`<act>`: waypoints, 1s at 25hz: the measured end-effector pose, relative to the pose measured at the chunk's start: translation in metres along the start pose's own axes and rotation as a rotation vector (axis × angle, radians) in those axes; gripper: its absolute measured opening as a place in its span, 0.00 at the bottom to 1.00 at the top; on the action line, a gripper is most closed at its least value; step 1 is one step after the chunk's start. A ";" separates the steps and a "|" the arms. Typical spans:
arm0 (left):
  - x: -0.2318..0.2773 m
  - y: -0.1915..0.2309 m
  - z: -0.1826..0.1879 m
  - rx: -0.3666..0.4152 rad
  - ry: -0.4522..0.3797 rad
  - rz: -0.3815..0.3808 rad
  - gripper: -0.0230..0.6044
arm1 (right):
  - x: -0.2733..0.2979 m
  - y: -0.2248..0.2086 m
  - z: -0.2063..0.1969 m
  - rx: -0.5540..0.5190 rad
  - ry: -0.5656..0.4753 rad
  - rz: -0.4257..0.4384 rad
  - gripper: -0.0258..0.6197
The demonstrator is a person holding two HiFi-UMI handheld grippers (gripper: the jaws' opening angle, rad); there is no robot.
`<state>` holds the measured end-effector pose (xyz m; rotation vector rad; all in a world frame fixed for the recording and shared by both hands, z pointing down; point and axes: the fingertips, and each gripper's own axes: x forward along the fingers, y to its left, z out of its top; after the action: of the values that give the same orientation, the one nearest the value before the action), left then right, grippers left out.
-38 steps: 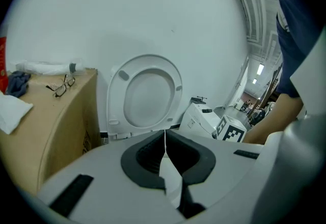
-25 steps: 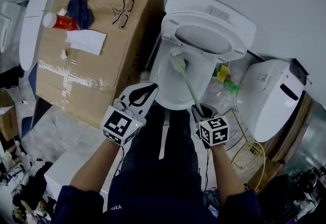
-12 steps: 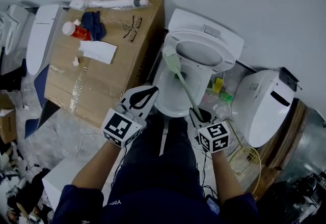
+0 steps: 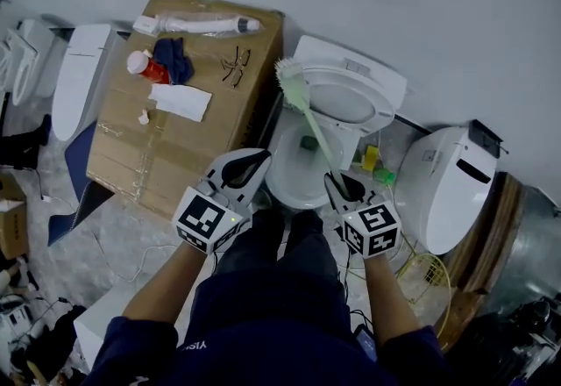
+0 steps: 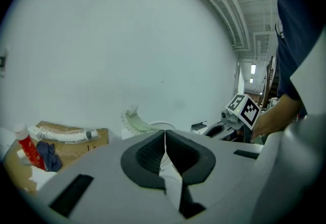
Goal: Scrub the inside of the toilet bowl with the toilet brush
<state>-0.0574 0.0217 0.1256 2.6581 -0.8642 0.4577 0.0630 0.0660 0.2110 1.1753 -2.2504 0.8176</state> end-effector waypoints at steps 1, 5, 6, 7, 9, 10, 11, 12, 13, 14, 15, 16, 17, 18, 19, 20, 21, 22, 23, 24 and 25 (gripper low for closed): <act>-0.002 0.000 0.003 0.003 -0.005 -0.001 0.09 | -0.002 0.002 0.005 -0.005 -0.008 -0.002 0.12; -0.011 0.001 0.015 0.013 -0.032 0.000 0.09 | -0.010 0.008 0.023 -0.024 -0.037 -0.009 0.12; -0.013 0.001 0.019 0.015 -0.041 0.001 0.09 | -0.013 0.010 0.027 -0.029 -0.045 -0.011 0.12; -0.015 0.001 0.023 0.019 -0.050 0.003 0.09 | -0.015 0.012 0.032 -0.035 -0.054 -0.013 0.12; -0.020 0.002 0.032 0.028 -0.065 0.006 0.09 | -0.020 0.015 0.041 -0.046 -0.070 -0.016 0.12; -0.022 0.002 0.036 0.034 -0.070 0.007 0.09 | -0.022 0.017 0.046 -0.051 -0.079 -0.017 0.12; -0.025 0.002 0.039 0.038 -0.073 0.007 0.09 | -0.024 0.019 0.051 -0.056 -0.087 -0.017 0.11; -0.027 0.002 0.043 0.042 -0.078 0.007 0.09 | -0.025 0.021 0.055 -0.060 -0.096 -0.017 0.12; -0.029 0.002 0.047 0.045 -0.088 0.009 0.09 | -0.026 0.023 0.060 -0.065 -0.104 -0.016 0.12; -0.031 0.003 0.052 0.049 -0.099 0.010 0.09 | -0.027 0.025 0.064 -0.069 -0.112 -0.015 0.11; -0.032 0.004 0.056 0.053 -0.108 0.011 0.09 | -0.027 0.027 0.069 -0.073 -0.121 -0.014 0.12; -0.032 0.004 0.059 0.056 -0.114 0.011 0.09 | -0.028 0.029 0.075 -0.077 -0.129 -0.014 0.12; -0.033 0.005 0.062 0.058 -0.118 0.010 0.09 | -0.029 0.030 0.080 -0.080 -0.138 -0.013 0.11; -0.033 0.005 0.064 0.060 -0.121 0.010 0.09 | -0.029 0.032 0.085 -0.084 -0.147 -0.012 0.12; -0.034 0.006 0.066 0.061 -0.124 0.011 0.09 | -0.030 0.034 0.089 -0.087 -0.154 -0.011 0.12; -0.034 0.007 0.067 0.063 -0.126 0.011 0.09 | -0.030 0.035 0.093 -0.090 -0.161 -0.009 0.12; -0.035 0.007 0.069 0.063 -0.129 0.012 0.09 | -0.030 0.037 0.097 -0.093 -0.167 -0.008 0.12; -0.036 0.008 0.070 0.063 -0.132 0.013 0.09 | -0.031 0.038 0.100 -0.095 -0.173 -0.007 0.12; -0.038 0.008 0.072 0.063 -0.136 0.013 0.09 | -0.031 0.039 0.103 -0.096 -0.178 -0.005 0.12; -0.039 0.009 0.074 0.062 -0.141 0.013 0.09 | -0.031 0.040 0.106 -0.096 -0.182 -0.004 0.12; -0.041 0.009 0.075 0.062 -0.145 0.014 0.09 | -0.032 0.042 0.108 -0.095 -0.188 -0.004 0.12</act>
<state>-0.0790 0.0063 0.0435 2.7718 -0.9248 0.3020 0.0305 0.0283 0.1018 1.2569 -2.4073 0.6131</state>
